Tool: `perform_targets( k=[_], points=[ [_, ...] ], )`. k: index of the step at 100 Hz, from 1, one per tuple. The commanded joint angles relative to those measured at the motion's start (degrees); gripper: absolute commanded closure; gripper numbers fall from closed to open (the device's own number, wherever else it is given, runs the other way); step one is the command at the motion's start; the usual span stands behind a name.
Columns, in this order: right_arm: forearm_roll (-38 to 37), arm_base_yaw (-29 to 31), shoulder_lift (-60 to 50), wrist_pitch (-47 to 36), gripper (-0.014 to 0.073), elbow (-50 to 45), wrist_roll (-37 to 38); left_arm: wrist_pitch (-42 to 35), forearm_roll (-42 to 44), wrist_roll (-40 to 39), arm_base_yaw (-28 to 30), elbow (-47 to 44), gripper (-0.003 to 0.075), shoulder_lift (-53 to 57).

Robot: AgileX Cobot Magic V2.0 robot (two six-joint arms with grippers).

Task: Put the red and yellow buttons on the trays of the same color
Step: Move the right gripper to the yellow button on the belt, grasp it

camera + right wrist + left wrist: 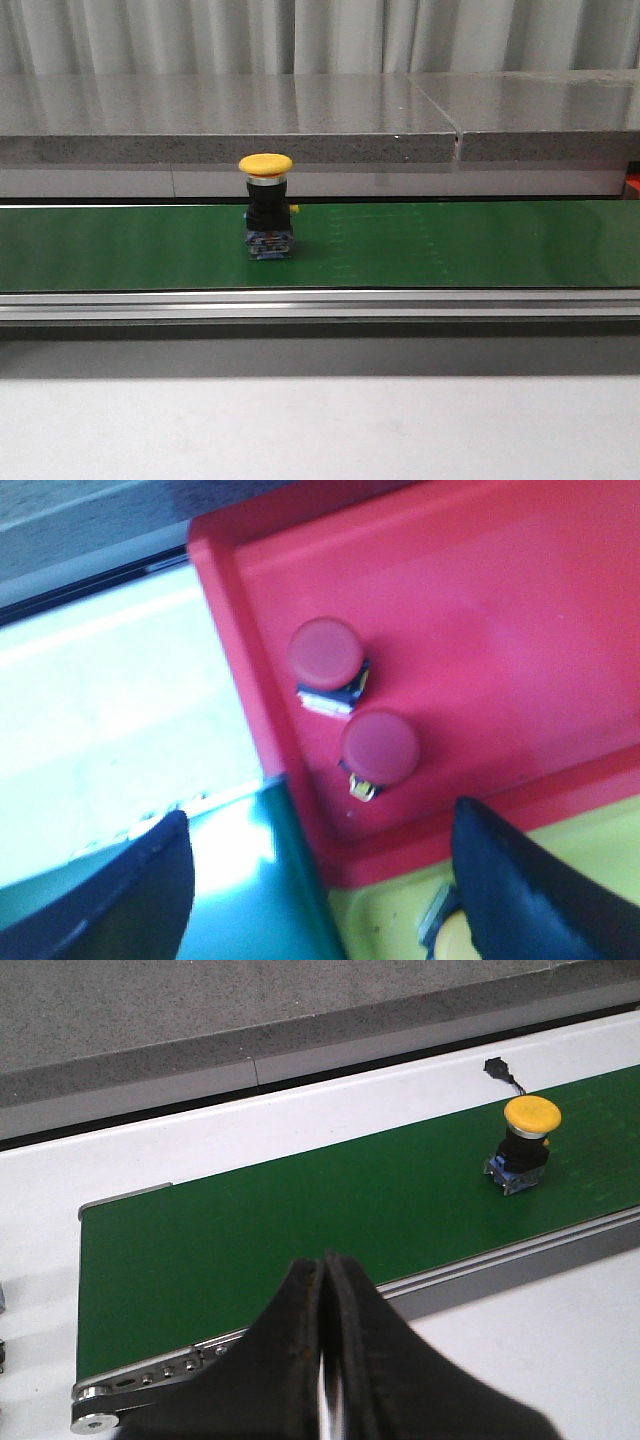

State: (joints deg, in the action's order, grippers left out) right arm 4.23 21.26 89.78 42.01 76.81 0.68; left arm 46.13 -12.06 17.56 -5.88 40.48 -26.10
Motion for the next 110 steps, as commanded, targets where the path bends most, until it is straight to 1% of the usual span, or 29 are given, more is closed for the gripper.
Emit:
perform_targets(
  k=[1,13,23,36,59,68,85,94,110],
  points=[
    [-0.2,-1.4,-6.6,-2.4,0.0050,-1.4,-0.7,-3.9,-0.9,-0.1,-0.3,1.6,0.0741,-0.3],
    [-0.2,-4.5,-11.4,-1.4,0.0050,-4.0,-0.7,-3.9,-0.9,-0.1,-0.3,1.6,0.0741,-0.3],
    [-0.1,-7.6,-14.3,1.7,0.0050,-4.5,-1.9,-3.9,-0.9,-0.1,-0.3,1.6,0.0741,-0.3],
    [-0.1,-12.3,-16.2,6.1,0.0050,-4.5,-2.6,-3.9,-1.0,-0.1,-0.3,1.6,0.0741,-0.3],
    [1.7,-20.8,-16.7,9.5,0.0050,-4.5,-3.3,-3.9,-1.0,-0.1,-0.3,1.6,0.0741,-0.3],
    [3.2,-25.1,-16.4,10.5,0.0050,-4.5,-6.0,-3.9,-1.0,-0.1,-0.3,1.6,0.0741,-0.3],
    [6.2,-30.9,-14.5,11.8,0.0050,-4.5,-8.8,-3.9,-1.0,-0.1,-0.3,1.6,0.0741,-0.3],
    [7.9,-34.0,-13.0,12.8,0.0050,-4.5,-13.9,-3.9,-1.0,-0.1,-0.3,1.6,0.0741,-0.3],
    [11.9,-37.5,-10.0,14.4,0.0050,-4.4,-20.7,-3.9,-1.0,-0.1,-0.3,1.6,0.0741,-0.3]
  ],
)
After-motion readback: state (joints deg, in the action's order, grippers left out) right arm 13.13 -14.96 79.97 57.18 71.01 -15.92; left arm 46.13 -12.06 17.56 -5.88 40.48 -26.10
